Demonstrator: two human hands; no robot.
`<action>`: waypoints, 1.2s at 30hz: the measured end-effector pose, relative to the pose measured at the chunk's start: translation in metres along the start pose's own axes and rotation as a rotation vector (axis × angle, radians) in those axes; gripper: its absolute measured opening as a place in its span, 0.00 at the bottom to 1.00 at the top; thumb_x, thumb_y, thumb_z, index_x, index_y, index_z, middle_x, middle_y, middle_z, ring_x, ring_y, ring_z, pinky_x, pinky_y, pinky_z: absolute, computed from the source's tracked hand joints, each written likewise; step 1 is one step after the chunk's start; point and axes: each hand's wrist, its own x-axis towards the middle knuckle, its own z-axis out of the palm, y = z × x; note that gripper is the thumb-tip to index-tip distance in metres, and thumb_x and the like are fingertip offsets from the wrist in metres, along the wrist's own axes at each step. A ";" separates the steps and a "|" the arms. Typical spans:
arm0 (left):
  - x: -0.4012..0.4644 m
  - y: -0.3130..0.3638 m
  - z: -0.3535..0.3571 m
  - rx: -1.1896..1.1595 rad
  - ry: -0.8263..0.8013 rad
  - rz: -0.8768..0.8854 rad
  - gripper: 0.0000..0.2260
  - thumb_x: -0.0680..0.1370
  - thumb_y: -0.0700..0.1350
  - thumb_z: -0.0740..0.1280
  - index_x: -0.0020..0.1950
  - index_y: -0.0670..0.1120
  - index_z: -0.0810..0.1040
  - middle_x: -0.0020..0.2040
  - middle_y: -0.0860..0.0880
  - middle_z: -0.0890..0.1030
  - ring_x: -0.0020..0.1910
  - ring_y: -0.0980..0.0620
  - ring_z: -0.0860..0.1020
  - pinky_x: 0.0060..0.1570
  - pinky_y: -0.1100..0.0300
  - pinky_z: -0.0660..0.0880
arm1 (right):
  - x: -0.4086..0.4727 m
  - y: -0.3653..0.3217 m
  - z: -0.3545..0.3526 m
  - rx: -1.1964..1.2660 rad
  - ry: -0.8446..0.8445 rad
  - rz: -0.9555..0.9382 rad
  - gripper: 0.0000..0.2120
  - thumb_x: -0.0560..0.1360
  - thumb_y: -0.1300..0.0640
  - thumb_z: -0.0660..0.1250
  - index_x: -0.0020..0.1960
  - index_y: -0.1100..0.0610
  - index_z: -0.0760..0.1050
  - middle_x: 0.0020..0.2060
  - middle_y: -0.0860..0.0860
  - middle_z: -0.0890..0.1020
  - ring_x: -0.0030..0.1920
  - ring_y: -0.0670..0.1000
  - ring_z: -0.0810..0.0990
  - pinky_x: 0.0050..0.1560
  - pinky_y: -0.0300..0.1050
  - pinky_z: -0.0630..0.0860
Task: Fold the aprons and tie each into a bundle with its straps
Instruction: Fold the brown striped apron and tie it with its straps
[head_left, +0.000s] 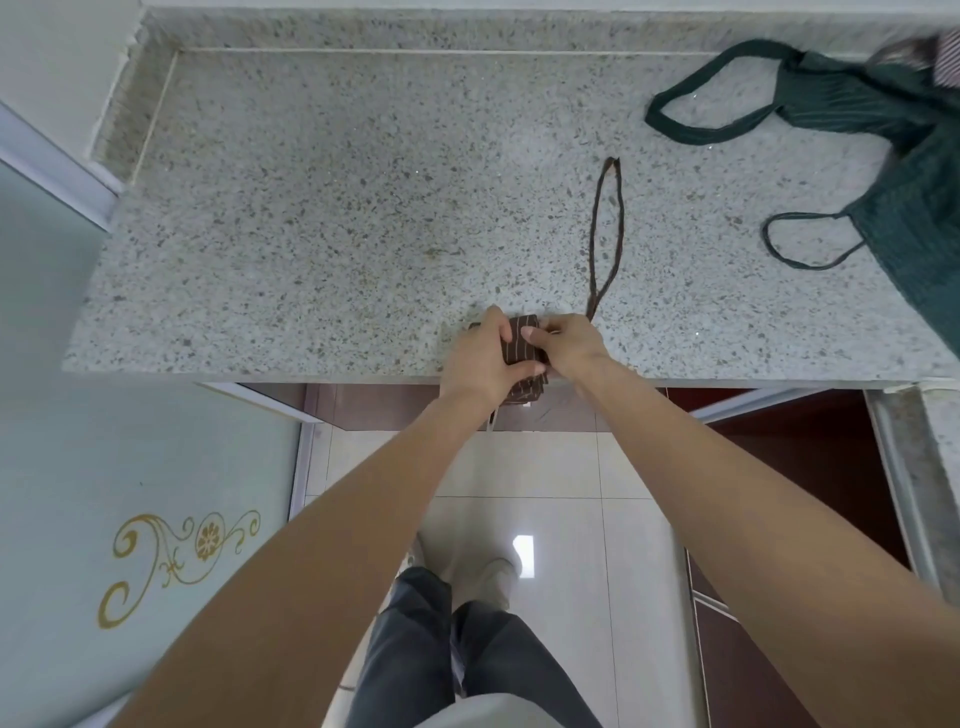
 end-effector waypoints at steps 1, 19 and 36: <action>0.001 0.003 0.000 0.027 0.014 -0.017 0.21 0.69 0.50 0.75 0.50 0.46 0.65 0.43 0.48 0.76 0.40 0.49 0.74 0.37 0.58 0.66 | 0.001 -0.001 0.001 -0.033 0.025 0.006 0.11 0.77 0.53 0.65 0.48 0.61 0.78 0.46 0.60 0.82 0.46 0.57 0.80 0.54 0.55 0.77; 0.003 -0.004 -0.030 -0.557 -0.246 -0.468 0.19 0.68 0.50 0.76 0.53 0.42 0.77 0.44 0.46 0.82 0.39 0.52 0.81 0.37 0.62 0.79 | -0.010 -0.004 -0.001 0.369 0.044 0.127 0.08 0.79 0.62 0.62 0.41 0.59 0.74 0.44 0.59 0.81 0.43 0.55 0.80 0.43 0.46 0.81; -0.014 0.009 -0.131 -0.740 -0.378 -0.071 0.12 0.72 0.46 0.73 0.55 0.51 0.78 0.52 0.49 0.83 0.52 0.52 0.81 0.55 0.58 0.76 | -0.061 -0.079 -0.021 0.276 0.035 -0.352 0.09 0.78 0.54 0.63 0.40 0.53 0.73 0.34 0.45 0.76 0.30 0.34 0.75 0.36 0.26 0.69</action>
